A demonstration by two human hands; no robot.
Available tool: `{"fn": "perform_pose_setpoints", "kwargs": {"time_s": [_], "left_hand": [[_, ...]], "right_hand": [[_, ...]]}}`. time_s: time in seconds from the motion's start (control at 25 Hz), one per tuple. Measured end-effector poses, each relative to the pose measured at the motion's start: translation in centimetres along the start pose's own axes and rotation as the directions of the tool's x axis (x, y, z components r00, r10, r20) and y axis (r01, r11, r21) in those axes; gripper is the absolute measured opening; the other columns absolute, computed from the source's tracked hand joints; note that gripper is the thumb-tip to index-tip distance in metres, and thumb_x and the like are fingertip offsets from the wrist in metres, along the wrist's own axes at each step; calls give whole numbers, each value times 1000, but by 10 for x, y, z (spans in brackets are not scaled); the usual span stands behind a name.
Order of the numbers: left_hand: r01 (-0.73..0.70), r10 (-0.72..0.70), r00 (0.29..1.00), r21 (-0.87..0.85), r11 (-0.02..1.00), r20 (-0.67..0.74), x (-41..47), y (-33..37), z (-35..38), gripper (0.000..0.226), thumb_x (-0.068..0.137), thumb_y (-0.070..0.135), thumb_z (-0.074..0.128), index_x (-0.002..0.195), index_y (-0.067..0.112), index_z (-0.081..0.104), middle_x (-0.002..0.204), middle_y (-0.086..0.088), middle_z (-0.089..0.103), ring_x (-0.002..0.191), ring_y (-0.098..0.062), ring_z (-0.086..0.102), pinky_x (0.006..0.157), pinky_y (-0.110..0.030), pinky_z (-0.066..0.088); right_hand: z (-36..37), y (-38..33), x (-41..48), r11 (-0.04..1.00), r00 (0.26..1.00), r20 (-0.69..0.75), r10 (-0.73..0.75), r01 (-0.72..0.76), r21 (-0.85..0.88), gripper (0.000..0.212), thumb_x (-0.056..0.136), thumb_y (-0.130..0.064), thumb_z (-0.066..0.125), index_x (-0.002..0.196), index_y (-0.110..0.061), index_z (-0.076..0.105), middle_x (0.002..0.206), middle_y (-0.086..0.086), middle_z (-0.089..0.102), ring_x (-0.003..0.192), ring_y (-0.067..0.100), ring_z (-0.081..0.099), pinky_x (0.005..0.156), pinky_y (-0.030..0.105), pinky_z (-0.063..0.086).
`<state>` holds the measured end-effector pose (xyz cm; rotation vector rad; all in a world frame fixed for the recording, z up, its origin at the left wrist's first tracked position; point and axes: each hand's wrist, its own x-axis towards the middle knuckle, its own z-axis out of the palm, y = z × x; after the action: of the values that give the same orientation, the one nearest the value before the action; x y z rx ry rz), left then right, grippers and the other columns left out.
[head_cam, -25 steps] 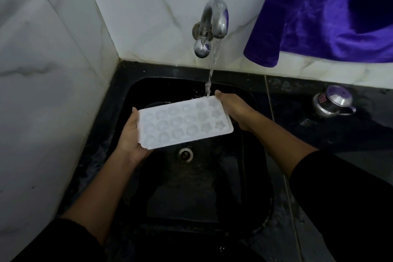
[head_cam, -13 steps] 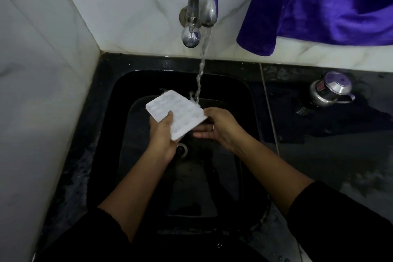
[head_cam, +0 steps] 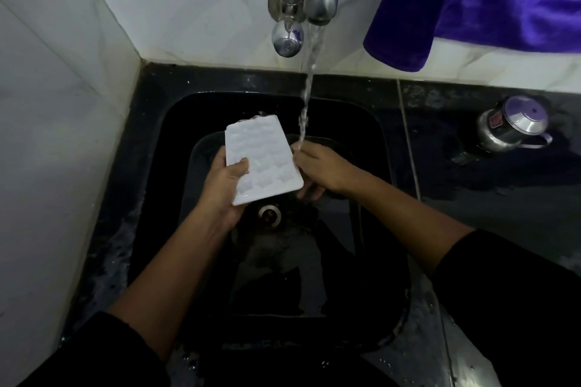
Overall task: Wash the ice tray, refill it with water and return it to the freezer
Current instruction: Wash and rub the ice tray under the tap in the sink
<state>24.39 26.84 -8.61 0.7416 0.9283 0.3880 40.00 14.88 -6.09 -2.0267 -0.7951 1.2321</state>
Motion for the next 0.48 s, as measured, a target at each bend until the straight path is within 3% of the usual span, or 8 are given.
{"fn": "perform_pose_setpoints", "kwargs": {"time_s": [0.16, 0.32, 0.36, 0.48], "left_hand": [[31, -42, 991, 90, 995, 126, -9, -9, 5, 48, 102, 0, 55, 146, 18, 55, 131, -9, 74, 110, -31, 75, 75, -42, 65], [-1, 1, 997, 11, 1000, 77, 0, -5, -8, 51, 102, -1, 53, 150, 16, 51, 138, -13, 69, 108, -29, 76, 73, -42, 65], [3, -4, 996, 15, 1000, 91, -1, -6, -9, 52, 102, -1, 53, 151, 16, 50, 139, -13, 69, 109, -29, 76, 73, -42, 65], [27, -40, 985, 74, 997, 168, -11, -12, -8, 55, 101, 0, 54, 152, 19, 50, 140, -10, 68, 114, -31, 73, 74, -42, 65]], "right_hand": [[-19, 0, 27, 995, 981, -191, 40, -56, -78, 29, 108, -29, 42, 117, -7, 58, 99, 13, 69, 77, 28, 73, 58, 45, 63], [0, 0, 22, 999, 1000, 19, 17, -16, -30, 29, 111, -33, 40, 128, -14, 54, 95, 6, 71, 76, 24, 75, 58, 41, 63], [-1, 0, 26, 999, 1000, 15, 11, -11, -46, 28, 110, -33, 41, 128, -15, 54, 96, 7, 72, 75, 24, 75, 59, 42, 63], [-19, -5, 44, 996, 983, -168, 79, -83, -21, 32, 110, -27, 41, 127, -5, 55, 98, 14, 72, 66, 21, 71, 62, 47, 62]]}}
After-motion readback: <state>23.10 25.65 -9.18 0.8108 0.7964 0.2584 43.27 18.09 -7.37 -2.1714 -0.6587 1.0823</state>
